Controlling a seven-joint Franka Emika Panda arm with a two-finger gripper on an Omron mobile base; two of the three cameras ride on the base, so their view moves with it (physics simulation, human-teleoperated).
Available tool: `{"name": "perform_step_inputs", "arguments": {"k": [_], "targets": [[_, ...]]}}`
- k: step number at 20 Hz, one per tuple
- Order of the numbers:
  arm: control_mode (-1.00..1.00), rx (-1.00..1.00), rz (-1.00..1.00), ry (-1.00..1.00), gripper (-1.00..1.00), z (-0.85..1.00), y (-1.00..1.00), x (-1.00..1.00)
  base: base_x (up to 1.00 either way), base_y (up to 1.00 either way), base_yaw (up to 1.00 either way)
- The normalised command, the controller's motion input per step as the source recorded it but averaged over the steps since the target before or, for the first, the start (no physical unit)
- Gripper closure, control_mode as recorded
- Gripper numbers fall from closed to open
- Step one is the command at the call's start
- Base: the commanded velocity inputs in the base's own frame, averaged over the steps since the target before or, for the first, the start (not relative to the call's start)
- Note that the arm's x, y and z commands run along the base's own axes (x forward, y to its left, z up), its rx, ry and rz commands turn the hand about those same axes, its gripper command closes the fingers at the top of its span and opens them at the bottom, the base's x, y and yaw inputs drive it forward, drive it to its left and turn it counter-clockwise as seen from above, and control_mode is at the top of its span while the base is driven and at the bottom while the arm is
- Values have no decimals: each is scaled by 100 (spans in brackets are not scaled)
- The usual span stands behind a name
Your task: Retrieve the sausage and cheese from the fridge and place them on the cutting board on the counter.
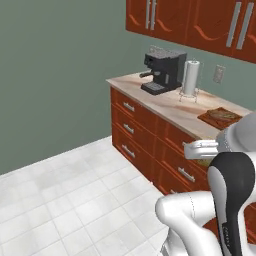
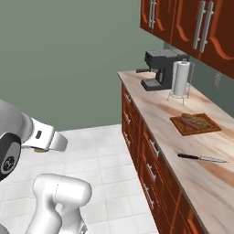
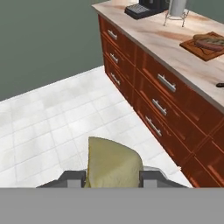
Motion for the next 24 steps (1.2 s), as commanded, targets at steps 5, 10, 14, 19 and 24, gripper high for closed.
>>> {"name": "perform_step_inputs", "arguments": {"k": [5, 10, 14, 19, 24], "targets": [[100, 0, 0, 0, 100, 0, 0, 0, 72, -13, -20], [100, 0, 0, 0, 100, 0, 0, 0, 54, 13, -51], [100, 0, 0, 0, 100, 0, 0, 0, 49, 23, -60], [100, 0, 0, 0, 100, 0, 0, 0, 42, 28, -66], [100, 0, 0, 0, 100, 0, 0, 0, 49, 33, -59]]}}
